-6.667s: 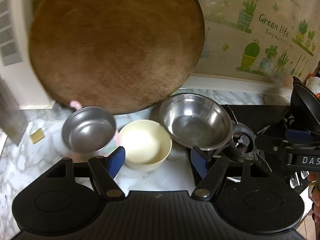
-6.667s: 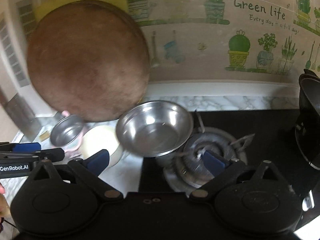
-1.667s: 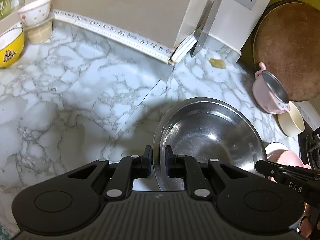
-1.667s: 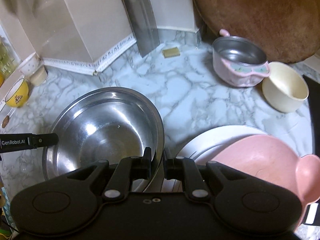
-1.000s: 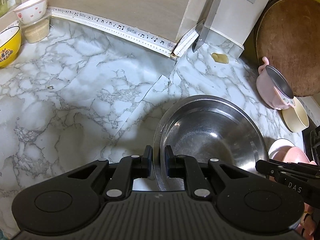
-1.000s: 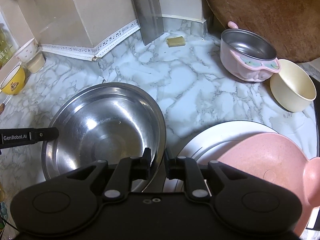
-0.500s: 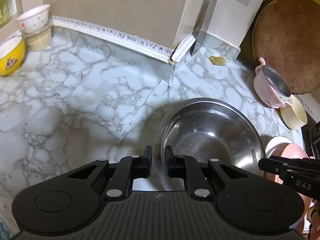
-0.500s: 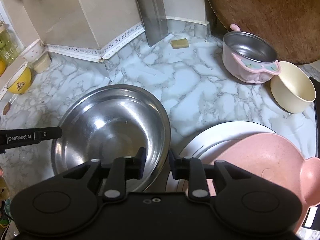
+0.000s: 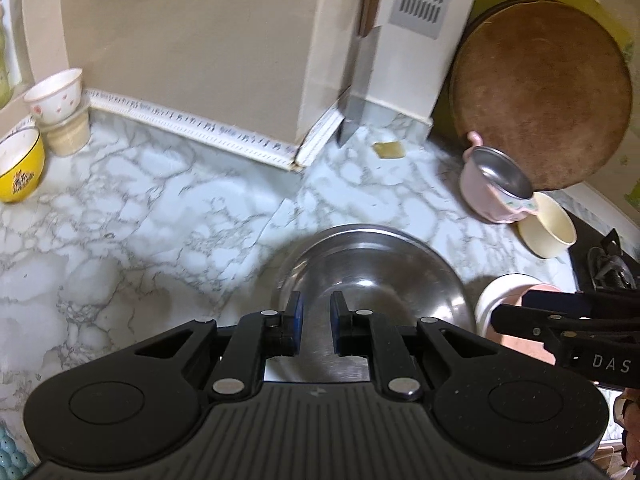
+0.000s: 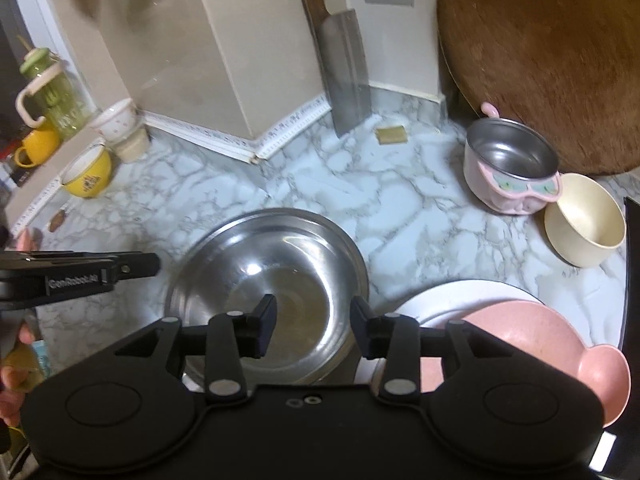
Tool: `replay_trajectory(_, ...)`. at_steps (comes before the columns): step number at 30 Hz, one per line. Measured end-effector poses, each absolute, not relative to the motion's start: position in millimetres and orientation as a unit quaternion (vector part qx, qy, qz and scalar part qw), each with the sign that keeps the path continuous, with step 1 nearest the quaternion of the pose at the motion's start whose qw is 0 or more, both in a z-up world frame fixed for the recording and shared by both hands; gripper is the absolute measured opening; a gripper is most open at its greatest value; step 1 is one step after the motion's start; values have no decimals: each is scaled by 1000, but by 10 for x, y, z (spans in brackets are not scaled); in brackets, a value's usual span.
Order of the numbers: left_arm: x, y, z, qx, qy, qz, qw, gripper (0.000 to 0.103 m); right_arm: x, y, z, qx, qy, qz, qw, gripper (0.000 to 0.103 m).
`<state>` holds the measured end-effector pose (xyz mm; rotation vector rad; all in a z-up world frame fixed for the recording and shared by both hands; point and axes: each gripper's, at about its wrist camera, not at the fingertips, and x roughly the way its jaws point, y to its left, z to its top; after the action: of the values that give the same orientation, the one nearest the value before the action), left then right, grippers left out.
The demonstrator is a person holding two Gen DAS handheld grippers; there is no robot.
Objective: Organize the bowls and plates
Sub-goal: 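Lower the steel bowl onto the counter and open both grippers, then move both tools toward the pink saucepan by the cutting board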
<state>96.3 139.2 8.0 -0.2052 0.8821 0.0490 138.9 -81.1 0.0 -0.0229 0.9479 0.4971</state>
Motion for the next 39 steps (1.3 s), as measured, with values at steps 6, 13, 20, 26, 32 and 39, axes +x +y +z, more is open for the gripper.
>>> replay_trajectory(6, 960, 1233, 240, -88, 409, 11, 908, 38, 1323, -857, 180, -14, 429, 250, 868, 65)
replay_trajectory(13, 1052, 1075, 377, -80, 392, 5, 917, 52, 1334, -1012, 374, -17, 403, 254, 879, 78)
replay_trajectory(20, 1228, 854, 463, -72, 378, -3, 923, 60, 1433, -1241, 513, -20, 376, 244, 893, 98)
replay_trajectory(26, 1438, 659, 472, -68, 368, -3, 927, 76, 1648, -1474, 567, -5, 368, 221, 903, 103)
replay_trajectory(32, 1747, 462, 454, -68, 379, -4, 923, 76, 2008, -1798, 537, 12, 388, 191, 901, 103)
replay_trajectory(39, 2263, 219, 334, -64, 406, -6, 912, 76, 2519, -2172, 433, 22, 405, 131, 904, 103)
